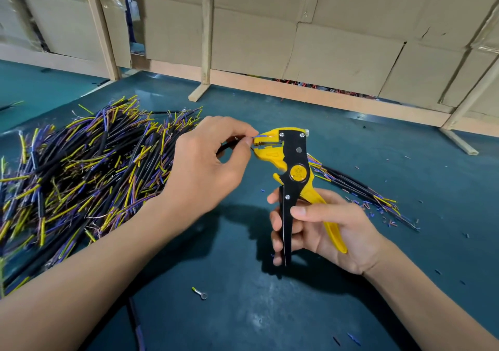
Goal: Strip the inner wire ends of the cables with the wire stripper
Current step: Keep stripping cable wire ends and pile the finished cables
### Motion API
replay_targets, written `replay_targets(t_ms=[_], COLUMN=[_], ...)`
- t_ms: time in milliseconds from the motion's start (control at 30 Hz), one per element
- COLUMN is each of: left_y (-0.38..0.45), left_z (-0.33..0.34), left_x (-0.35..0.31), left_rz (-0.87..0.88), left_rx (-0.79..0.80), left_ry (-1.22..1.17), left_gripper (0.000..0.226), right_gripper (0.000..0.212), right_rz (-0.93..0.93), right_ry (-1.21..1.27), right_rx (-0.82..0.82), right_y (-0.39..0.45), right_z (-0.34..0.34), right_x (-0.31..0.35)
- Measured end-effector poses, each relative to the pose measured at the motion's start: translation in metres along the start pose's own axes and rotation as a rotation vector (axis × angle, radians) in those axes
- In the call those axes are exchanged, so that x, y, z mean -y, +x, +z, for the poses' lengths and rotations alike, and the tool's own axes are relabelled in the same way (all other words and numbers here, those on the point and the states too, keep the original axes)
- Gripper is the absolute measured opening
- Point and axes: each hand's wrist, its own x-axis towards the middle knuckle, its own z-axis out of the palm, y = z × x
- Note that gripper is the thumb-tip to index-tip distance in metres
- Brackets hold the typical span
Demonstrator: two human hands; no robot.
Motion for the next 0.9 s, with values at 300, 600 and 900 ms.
replay_targets(t_ms=[300, 600, 900], left_y=[-0.002, -0.0044, -0.0059], left_z=[0.0014, 0.0035, 0.0015], left_x=[0.0016, -0.0025, -0.0052], left_rz=[0.137, 0.09, 0.041], left_rx=[0.013, 0.009, 0.0], left_ry=[0.043, 0.028, 0.023], left_gripper=[0.016, 0.014, 0.013], right_gripper=[0.034, 0.026, 0.024], right_rz=[-0.067, -0.086, -0.116], right_ry=[0.024, 0.004, -0.032], right_rx=[-0.037, -0.033, -0.039], right_y=[0.0017, 0.0029, 0.0037], right_z=[-0.0005, 0.0003, 0.0024], right_x=[-0.0037, -0.0053, -0.0069])
